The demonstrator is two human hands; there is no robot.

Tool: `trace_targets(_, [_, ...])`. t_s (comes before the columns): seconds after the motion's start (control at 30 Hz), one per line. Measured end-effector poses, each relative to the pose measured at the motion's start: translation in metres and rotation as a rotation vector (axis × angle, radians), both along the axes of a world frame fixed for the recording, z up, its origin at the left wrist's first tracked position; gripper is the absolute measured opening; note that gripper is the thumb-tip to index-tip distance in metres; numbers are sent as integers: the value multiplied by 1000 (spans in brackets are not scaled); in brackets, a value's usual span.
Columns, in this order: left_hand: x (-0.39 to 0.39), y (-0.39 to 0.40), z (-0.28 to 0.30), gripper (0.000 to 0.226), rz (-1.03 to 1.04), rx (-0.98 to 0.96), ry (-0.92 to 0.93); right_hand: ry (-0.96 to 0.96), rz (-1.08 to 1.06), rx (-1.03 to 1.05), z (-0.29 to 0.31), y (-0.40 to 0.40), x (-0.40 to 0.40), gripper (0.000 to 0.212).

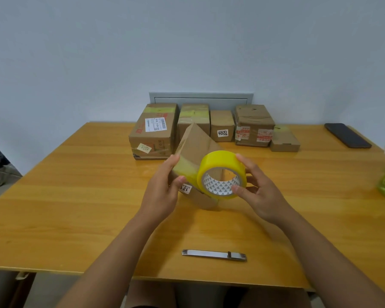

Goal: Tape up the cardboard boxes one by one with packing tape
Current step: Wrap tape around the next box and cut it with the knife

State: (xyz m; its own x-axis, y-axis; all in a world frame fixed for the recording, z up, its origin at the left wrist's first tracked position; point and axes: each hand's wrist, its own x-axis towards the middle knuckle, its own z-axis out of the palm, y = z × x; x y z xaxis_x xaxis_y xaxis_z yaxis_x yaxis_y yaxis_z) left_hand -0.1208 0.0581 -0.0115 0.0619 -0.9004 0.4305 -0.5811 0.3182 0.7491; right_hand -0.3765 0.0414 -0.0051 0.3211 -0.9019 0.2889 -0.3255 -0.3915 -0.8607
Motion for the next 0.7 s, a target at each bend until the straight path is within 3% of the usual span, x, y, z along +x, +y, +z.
trace_targets(0.17, [5,4,-8,46,-26,50,74,-13,-88,10,-3,-3,10,85])
trace_targets(0.43, [15,11,-28,62,-86,311,-20,-98,-118,124,-19,-2,27,64])
trace_targets(0.7, [16,10,-26,62,-39,306,-428,-33,-194,89,-18,-4,36,51])
